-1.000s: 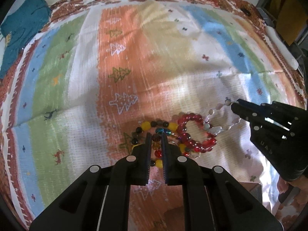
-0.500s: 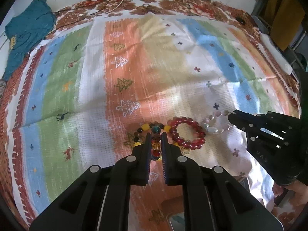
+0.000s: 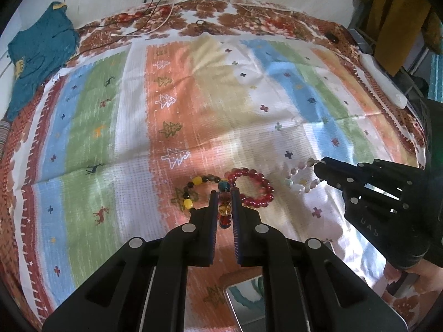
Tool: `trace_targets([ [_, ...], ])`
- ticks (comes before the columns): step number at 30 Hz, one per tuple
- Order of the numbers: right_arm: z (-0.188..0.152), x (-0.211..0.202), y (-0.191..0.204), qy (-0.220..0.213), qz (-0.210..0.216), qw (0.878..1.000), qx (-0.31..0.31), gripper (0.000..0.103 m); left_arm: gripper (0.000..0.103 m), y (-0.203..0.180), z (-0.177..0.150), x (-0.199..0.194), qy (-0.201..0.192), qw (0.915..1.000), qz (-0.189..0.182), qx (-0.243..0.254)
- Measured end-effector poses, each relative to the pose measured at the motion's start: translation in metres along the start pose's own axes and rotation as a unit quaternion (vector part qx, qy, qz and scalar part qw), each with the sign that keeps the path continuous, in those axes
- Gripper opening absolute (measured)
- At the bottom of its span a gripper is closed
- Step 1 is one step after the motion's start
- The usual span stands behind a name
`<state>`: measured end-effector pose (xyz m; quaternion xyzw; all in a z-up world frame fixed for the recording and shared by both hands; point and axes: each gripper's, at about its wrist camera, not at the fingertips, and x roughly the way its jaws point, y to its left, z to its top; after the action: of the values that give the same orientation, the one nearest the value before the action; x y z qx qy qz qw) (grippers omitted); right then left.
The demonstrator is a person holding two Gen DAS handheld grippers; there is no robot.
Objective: Organize jewelry
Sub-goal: 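Drop the white-pink bracelet into the tin with the right gripper while the left gripper carries the multicolour bracelet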
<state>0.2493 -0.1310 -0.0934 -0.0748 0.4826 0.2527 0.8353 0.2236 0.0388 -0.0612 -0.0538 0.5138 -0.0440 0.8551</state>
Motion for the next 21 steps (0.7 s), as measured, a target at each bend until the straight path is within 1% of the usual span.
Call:
trace_targets([
  [8, -0.006, -0.024, 0.008, -0.018, 0.011, 1.000, -0.004, 0.009, 0.009, -0.012, -0.012, -0.022, -0.016, 0.9997, -0.013, 0.012],
  [21, -0.022, -0.049, 0.019, -0.032, 0.023, 0.999, -0.015, 0.009, 0.009, -0.032, -0.034, -0.050, -0.035, 0.9983, -0.030, 0.036],
])
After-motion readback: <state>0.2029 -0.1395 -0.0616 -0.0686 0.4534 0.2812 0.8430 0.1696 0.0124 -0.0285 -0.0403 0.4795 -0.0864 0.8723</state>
